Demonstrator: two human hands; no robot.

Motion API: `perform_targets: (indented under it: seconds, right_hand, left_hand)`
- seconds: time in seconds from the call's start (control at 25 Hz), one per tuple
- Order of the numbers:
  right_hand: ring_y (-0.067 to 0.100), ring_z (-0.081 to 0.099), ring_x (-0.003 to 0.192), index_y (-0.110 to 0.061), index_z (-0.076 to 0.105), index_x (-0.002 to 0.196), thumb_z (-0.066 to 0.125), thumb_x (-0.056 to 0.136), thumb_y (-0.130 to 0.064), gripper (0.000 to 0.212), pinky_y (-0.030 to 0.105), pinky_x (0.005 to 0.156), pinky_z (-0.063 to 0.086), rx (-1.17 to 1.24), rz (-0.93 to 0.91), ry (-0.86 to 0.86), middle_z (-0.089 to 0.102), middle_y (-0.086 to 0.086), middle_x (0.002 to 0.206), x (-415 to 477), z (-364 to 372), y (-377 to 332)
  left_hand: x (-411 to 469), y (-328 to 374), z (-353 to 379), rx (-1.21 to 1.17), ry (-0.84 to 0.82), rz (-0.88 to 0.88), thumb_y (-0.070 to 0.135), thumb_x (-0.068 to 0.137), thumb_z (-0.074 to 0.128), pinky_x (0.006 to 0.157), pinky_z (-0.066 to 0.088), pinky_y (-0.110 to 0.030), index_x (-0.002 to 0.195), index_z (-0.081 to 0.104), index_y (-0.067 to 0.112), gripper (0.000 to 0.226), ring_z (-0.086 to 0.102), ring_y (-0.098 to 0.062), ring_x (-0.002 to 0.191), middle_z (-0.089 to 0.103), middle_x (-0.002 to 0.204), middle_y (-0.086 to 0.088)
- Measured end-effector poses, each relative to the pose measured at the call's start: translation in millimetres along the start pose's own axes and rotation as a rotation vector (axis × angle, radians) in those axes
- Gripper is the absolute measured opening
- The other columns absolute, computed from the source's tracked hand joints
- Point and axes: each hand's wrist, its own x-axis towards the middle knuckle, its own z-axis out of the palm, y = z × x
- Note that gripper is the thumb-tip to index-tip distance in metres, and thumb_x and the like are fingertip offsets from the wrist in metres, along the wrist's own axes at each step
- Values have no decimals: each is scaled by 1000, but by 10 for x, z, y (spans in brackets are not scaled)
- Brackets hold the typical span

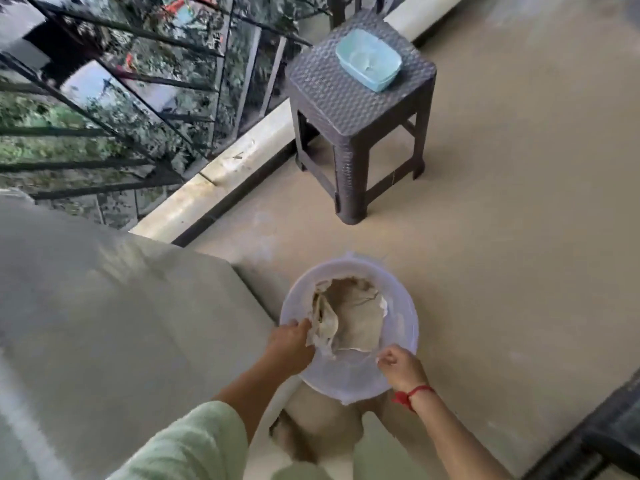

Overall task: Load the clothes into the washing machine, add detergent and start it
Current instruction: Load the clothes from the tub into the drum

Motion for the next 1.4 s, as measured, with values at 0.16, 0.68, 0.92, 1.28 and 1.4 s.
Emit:
perform_targets:
  seconds: [0.16,0.68,0.92,1.28,1.4]
  right_hand:
    - [25,62,102,-8,62,104,64,85,-21,23,22,74,40,-133,55,-137,69,8,106,978,437,314]
    - [27,67,65,-4,52,107,50,91,-5,17,14,28,35,565,266,-78,62,16,97,2305,2068,435]
    - [9,53,47,-24,42,81,41,88,8,33,13,40,40,620,-25,415,62,11,72,1108,300,192]
    - [5,60,56,-36,47,89,45,83,14,51,16,53,47,361,-526,560,69,-4,76,-1023,-540,-569]
    - [9,65,65,-38,48,92,48,81,11,50,20,61,50,320,-647,630,68,-10,80,-1465,-469,-856]
  left_hand:
    - [550,-113,747,171,112,-12,24,92,46,112,28,-40,143,37,17,52,35,-26,137,39,148,-8]
    - [1479,-818,1346,116,336,-205,34,92,48,116,1,-53,146,24,19,61,-11,-34,146,-2,159,-13]
    - [1048,-436,1036,-172,264,-236,32,89,54,116,17,-44,143,29,16,62,5,-36,145,9,157,-17]
    - [257,-8,367,-177,180,-73,37,90,54,113,27,-42,144,28,18,63,13,-28,145,12,157,-11]
    - [-194,63,158,-193,172,0,46,83,63,110,31,-38,146,24,19,79,16,-26,144,11,157,-10]
